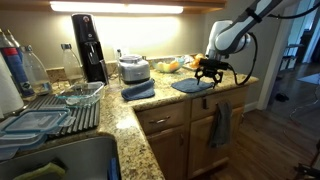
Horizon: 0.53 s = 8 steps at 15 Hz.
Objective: Pick up the blue cloth on the right side of the counter, hang the cloth on the right drawer
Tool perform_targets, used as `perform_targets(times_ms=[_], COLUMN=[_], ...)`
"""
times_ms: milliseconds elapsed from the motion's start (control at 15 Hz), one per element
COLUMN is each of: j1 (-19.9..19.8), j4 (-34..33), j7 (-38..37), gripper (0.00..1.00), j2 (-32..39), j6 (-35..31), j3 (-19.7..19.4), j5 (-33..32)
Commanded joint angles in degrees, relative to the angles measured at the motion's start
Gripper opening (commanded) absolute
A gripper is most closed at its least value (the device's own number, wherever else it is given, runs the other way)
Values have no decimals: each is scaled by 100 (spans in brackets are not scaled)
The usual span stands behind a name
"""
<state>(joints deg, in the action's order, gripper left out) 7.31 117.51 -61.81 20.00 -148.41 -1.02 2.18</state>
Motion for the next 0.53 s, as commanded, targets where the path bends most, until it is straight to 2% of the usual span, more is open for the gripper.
perform_targets(times_ms=[0,133,267,467], j1=[184,178,178,138], j4=[-57,-79,-74,-52], j7=[-218,-169,-144,-53], gripper=[66,57,40,21], j2=[80,99,77,31], j6=[-165,-186,-192,-199], j3=[-168,-151,-150,-130], j5=[-140,-104,-104,-71])
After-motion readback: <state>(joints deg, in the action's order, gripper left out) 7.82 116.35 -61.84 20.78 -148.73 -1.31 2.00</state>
